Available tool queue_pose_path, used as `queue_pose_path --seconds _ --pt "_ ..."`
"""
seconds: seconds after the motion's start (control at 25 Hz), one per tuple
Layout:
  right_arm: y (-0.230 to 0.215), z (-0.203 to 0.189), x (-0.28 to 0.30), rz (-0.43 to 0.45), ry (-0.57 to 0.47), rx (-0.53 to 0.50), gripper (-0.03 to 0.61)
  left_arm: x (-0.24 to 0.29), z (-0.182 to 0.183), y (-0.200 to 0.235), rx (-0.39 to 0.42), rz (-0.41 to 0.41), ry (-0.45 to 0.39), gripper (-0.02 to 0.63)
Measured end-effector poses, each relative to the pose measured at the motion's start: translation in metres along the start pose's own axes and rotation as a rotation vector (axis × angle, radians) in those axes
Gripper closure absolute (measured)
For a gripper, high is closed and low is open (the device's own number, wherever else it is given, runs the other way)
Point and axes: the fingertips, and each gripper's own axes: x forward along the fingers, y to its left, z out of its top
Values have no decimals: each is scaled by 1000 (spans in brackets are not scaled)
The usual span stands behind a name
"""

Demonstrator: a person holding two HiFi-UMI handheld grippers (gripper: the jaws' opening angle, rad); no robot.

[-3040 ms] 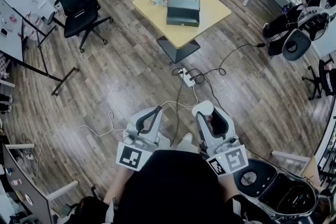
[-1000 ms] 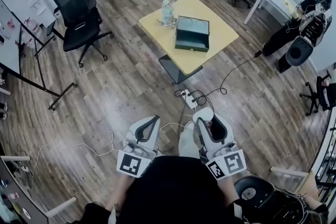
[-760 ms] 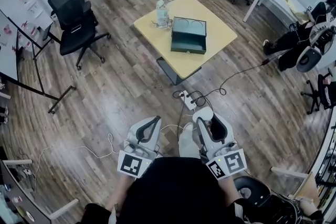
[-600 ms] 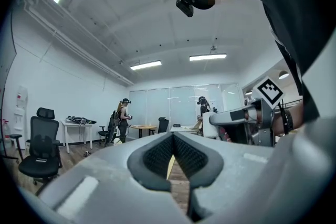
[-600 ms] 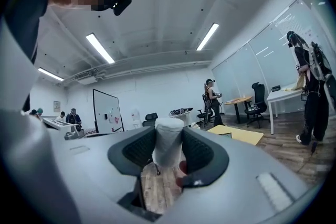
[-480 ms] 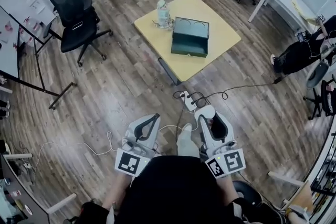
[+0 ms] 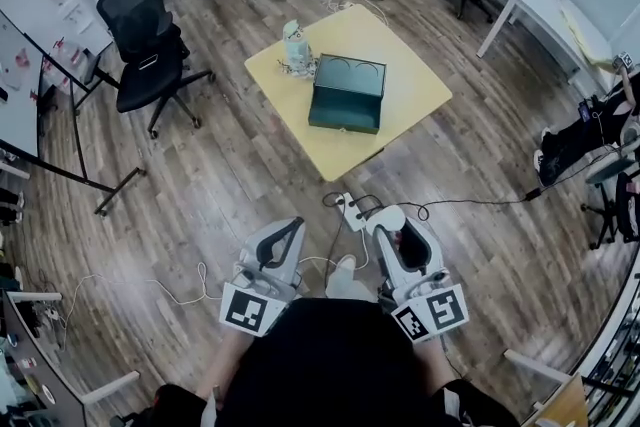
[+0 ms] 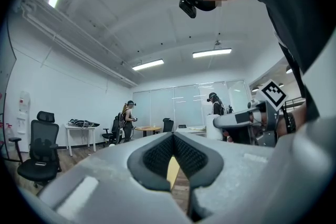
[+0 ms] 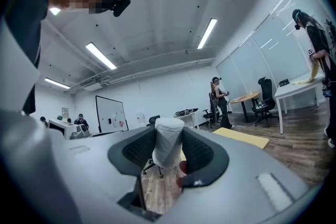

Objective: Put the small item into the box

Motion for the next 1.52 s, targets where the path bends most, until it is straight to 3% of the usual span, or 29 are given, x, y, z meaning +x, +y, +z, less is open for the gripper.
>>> queue_pose_path --seconds 0.32,0.8,1.52 --pt "-42 11 7 15 -9 16 413 37 2 -7 -7 31 -3 612" --pt "-66 7 46 19 32 9 413 71 0 27 -25 62 -32 612" --pt "-117 18 169 -92 57 -7 413 187 -11 127 -20 -70 -6 612"
